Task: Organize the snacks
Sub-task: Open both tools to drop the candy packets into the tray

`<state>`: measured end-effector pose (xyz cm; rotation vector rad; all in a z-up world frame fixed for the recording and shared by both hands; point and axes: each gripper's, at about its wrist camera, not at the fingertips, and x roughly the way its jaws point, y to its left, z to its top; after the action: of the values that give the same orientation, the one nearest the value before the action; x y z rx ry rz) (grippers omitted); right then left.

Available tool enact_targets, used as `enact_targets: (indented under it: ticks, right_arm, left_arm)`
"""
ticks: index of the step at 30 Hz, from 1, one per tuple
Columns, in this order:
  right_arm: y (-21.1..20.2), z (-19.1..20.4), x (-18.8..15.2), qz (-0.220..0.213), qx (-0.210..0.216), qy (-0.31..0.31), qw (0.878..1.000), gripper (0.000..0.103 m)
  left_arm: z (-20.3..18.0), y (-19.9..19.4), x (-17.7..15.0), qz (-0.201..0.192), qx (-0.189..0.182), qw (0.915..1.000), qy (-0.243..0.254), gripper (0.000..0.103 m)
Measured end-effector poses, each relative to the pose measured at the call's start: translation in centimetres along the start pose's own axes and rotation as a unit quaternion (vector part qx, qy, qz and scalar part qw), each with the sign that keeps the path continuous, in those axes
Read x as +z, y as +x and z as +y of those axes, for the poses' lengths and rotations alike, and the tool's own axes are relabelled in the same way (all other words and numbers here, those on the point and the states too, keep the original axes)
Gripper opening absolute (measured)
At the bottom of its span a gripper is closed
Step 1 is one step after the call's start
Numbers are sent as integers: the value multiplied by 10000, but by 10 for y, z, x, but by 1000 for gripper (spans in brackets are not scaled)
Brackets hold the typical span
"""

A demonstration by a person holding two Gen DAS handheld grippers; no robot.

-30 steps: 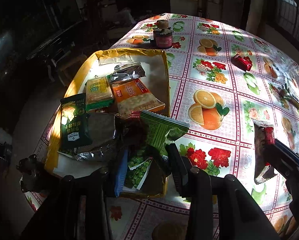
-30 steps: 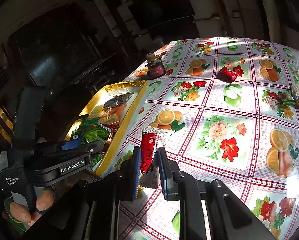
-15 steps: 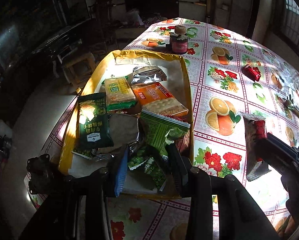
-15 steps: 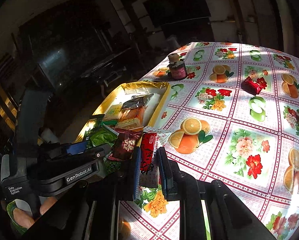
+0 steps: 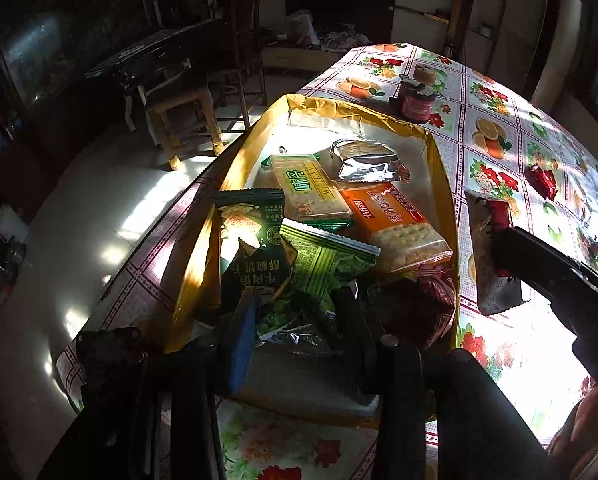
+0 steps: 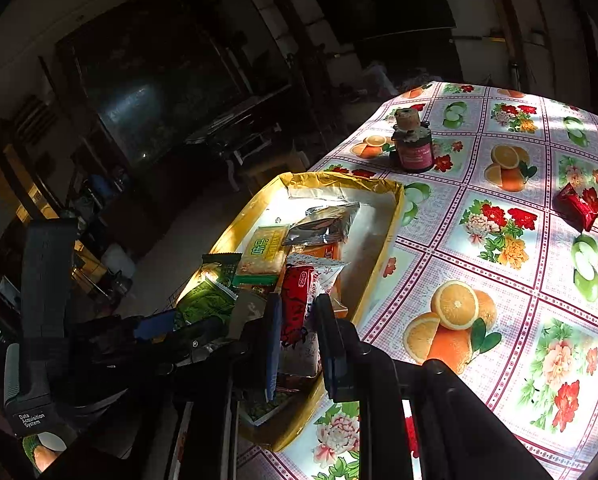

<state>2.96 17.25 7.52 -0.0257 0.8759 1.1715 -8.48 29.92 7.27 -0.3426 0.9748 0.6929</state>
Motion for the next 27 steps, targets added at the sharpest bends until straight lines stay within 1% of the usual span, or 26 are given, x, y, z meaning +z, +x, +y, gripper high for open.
enact_targets:
  ticks: [9, 16, 21, 27]
  right_arm:
    - [44, 4, 25, 198, 108, -18, 9997, 19]
    - [64, -7, 32, 323, 92, 133, 9993, 19]
    - [78, -16, 36, 431, 74, 209, 9988, 19]
    - [94, -23, 41, 578, 51, 219, 9981, 19]
  left_arm:
    - [4, 5, 15, -18, -85, 10000, -29, 39]
    - [1, 20, 26, 95, -123, 9999, -36, 39]
    - [-3, 30, 28, 206, -161, 9997, 2, 39]
    - [-8, 37, 33, 238, -144, 9996, 45, 39]
